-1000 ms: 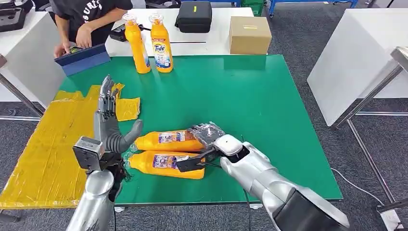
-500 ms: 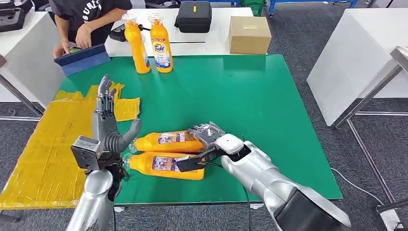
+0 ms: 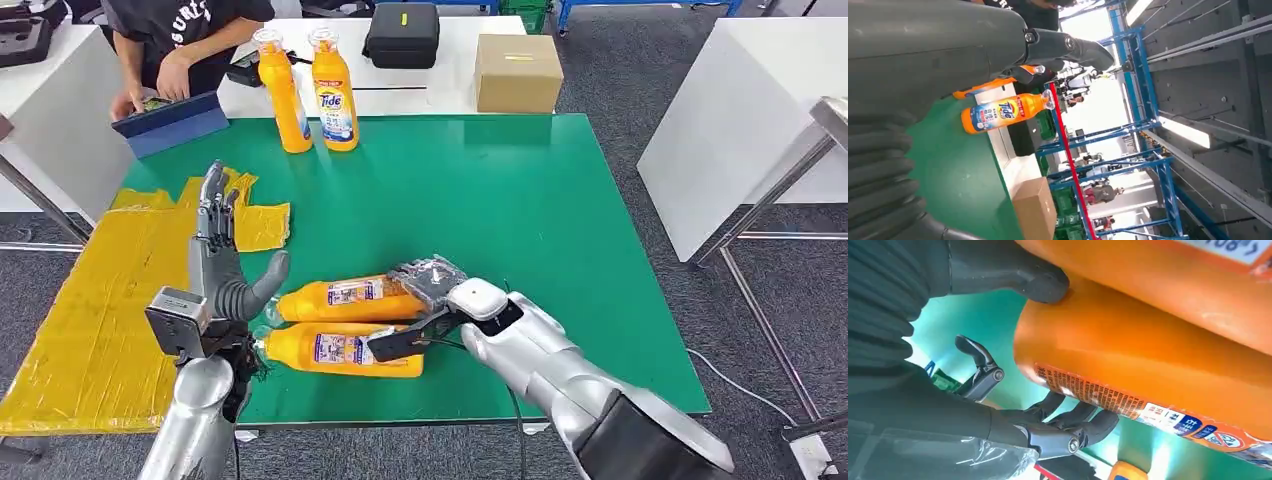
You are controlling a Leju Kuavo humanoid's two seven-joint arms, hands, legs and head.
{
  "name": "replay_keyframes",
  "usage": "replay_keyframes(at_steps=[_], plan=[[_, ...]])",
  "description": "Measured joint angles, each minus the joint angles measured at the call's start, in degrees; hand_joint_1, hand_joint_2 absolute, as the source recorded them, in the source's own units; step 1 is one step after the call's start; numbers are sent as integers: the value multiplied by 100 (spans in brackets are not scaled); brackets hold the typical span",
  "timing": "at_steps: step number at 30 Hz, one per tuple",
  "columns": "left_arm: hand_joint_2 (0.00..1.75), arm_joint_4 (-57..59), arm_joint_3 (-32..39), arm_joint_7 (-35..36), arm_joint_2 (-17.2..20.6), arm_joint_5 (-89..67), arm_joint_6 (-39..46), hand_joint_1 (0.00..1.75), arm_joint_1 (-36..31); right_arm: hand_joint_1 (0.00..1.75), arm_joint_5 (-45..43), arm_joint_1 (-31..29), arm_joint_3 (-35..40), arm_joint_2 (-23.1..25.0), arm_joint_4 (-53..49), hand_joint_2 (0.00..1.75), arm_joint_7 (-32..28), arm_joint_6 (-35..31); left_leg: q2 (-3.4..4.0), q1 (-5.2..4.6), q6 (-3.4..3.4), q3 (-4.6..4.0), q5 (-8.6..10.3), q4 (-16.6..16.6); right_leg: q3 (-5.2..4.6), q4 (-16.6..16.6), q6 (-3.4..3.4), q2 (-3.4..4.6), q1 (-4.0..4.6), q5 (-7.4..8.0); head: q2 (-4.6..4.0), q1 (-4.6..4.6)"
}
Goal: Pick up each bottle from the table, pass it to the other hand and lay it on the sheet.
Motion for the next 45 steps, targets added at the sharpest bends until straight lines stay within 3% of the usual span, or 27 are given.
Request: replay_keyframes(at_steps=[19, 21, 22, 23, 24, 45], plan=[[175, 0, 68, -48, -2, 9, 0, 0, 55, 173, -2, 4, 227, -103, -173, 175, -41, 0, 1, 1, 0, 4, -1, 0, 2, 0, 0, 2, 2, 0, 0, -2], [175, 0, 70, -48, -2, 9, 0, 0, 62, 164, -2, 5, 229, -111, -188, 175, -42, 0, 1, 1, 0, 3, -1, 0, 1, 0, 0, 2, 2, 0, 0, -2], [175, 0, 70, -50, -2, 9, 0, 0, 67, 134, -2, 5, 234, -116, -195, 175, -44, 0, 1, 1, 0, 3, -1, 0, 2, 0, 0, 2, 2, 0, 0, 0], [175, 0, 70, -50, -2, 9, 0, 0, 71, 44, -2, 7, 236, -120, -199, 175, -46, 0, 1, 1, 0, 3, -1, 0, 1, 0, 0, 2, 2, 0, 0, -2], [175, 0, 70, -50, -2, 9, 0, 0, 74, 0, -11, 7, 243, -122, -201, 175, -46, 0, 1, 1, 0, 3, -1, 0, 2, 0, 0, 2, 2, 0, 0, 0], [175, -4, 85, -70, -52, 0, 46, 0, 176, 0, -474, 92, 376, -116, -385, 175, 230, -254, 0, 5, -1, -26, 0, 0, -17, 1, 0, 1, 2, 0, 0, 0]])
